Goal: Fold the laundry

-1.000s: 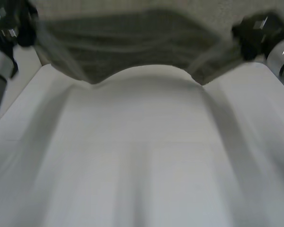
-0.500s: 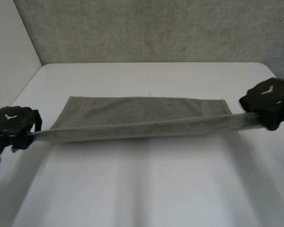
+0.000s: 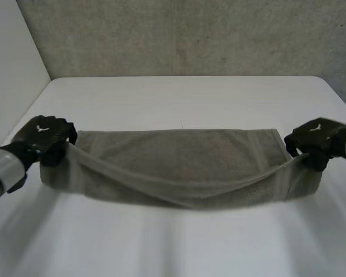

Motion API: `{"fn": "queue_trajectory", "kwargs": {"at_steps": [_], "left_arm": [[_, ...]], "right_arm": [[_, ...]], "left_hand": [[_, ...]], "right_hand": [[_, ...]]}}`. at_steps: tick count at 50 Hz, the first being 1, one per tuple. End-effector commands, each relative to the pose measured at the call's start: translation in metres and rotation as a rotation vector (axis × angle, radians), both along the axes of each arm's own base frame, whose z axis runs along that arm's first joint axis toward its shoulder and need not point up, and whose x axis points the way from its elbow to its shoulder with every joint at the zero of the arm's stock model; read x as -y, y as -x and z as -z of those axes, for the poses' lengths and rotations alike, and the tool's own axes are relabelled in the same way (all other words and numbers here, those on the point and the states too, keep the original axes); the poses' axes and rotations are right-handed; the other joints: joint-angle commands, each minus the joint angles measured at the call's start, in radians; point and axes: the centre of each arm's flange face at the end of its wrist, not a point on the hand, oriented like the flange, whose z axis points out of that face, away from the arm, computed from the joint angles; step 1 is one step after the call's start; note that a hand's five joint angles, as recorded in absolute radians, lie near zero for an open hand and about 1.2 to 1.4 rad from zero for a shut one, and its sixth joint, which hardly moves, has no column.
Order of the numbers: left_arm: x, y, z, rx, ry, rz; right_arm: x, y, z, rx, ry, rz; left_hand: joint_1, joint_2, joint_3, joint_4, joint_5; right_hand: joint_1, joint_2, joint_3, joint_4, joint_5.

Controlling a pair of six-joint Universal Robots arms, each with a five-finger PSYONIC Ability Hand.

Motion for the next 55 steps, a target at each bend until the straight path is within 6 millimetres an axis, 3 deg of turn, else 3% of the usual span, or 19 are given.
{"fn": "queue_trajectory", "kwargs": {"at_steps": [1,10,21,47,53,55], "left_arm": [[0.051,0.0,0.033,0.056,-0.01,-0.139],[0.075,0.005,0.048,0.058,-0.006,-0.135],[0.096,0.014,0.047,0.063,0.101,-0.16],[0.104,0.031,0.075,0.071,0.079,-0.145],[0.103,0.033,0.076,0.074,0.077,-0.141],[0.103,0.034,0.076,0.074,0.079,-0.143]], "right_arm": [[0.029,-0.002,0.027,0.008,0.081,0.057],[0.066,-0.012,0.025,0.182,0.266,0.133],[0.097,-0.025,0.037,0.197,0.331,0.196],[0.116,-0.045,0.067,0.182,0.33,0.192],[0.119,-0.046,0.071,0.172,0.334,0.207],[0.119,-0.045,0.074,0.169,0.33,0.214]], "left_hand": [[0.188,0.178,0.179,0.178,0.186],[0.188,0.178,0.179,0.178,0.186],[0.188,0.178,0.179,0.178,0.186],[0.188,0.178,0.179,0.178,0.186],[-0.19,-0.2,-0.199,-0.201,-0.193],[-0.558,-0.568,-0.567,-0.568,-0.56]], "right_hand": [[0.063,0.052,0.05,0.053,0.036],[0.063,0.052,0.05,0.053,0.036],[0.063,0.052,0.05,0.053,0.036],[0.063,0.052,0.05,0.053,0.036],[0.063,0.052,0.05,0.053,0.036],[0.063,0.052,0.05,0.053,0.036]]}}
